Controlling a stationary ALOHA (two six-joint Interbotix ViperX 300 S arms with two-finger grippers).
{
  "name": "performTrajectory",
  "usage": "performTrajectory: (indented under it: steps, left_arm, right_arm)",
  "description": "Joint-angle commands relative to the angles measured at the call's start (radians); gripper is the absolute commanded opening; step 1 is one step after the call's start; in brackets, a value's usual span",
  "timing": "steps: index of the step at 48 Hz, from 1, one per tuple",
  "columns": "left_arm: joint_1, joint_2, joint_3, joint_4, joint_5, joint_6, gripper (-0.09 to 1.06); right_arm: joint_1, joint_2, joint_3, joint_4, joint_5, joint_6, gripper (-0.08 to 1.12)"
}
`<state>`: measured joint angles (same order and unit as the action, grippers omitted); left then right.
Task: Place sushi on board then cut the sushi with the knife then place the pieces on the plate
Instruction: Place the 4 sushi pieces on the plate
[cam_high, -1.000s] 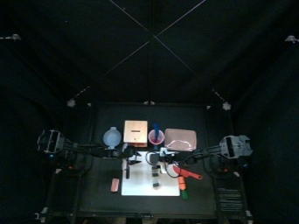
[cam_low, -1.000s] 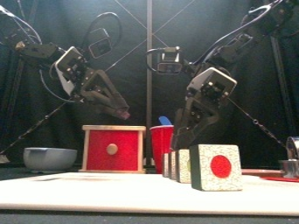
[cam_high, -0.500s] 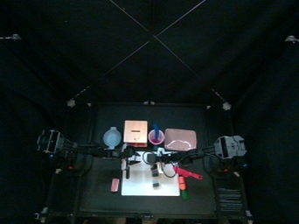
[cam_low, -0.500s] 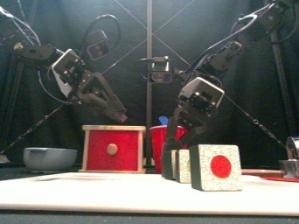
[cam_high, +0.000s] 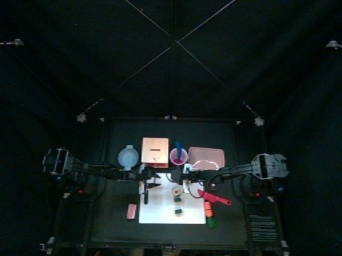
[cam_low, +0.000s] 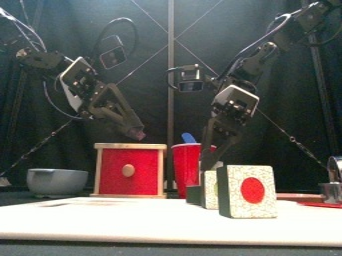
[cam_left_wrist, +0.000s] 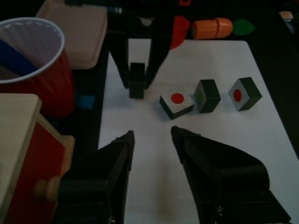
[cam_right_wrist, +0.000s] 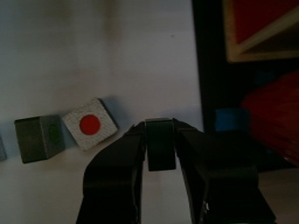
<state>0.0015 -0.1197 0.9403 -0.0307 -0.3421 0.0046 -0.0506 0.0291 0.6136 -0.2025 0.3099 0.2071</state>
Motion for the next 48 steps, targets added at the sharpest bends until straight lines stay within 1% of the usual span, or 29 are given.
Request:
performTrajectory:
  steps: [1,11,21,26,34,40,43,48]
  left_arm:
    - [0.005,-0.014,-0.009,0.000,-0.005,0.002,0.78]
    - [0.005,-0.014,-0.009,0.002,-0.005,0.002,0.78]
    - [0.012,-0.012,-0.006,0.003,-0.005,0.002,0.78]
    - [0.015,-0.012,-0.006,0.003,-0.005,0.002,0.78]
    - [0.017,-0.012,-0.006,0.002,-0.005,0.002,0.78]
    - [0.017,-0.011,-0.002,0.000,-0.005,0.002,0.78]
    - [0.017,-0.011,0.000,0.000,-0.003,0.002,0.78]
    - [0.017,-0.011,0.000,-0.002,-0.003,0.000,0.78]
  right_arm:
    - [-0.026,-0.114,0.012,0.000,0.043,0.003,0.56]
    - [-0.106,-0.233,0.084,-0.002,0.172,0.002,0.56]
    - [-0.229,-0.275,0.156,0.003,0.186,0.003,0.57]
    - [-0.287,-0.247,0.184,0.012,0.118,0.002,0.57]
    - [-0.341,-0.173,0.202,0.028,0.017,0.002,0.59]
    - [-0.354,-0.117,0.195,0.028,-0.017,0.002,0.66]
    - [-0.357,-0.094,0.186,0.029,-0.017,0.002,0.71]
    - [-0.359,-0.091,0.173,0.029,-0.014,0.002,0.79]
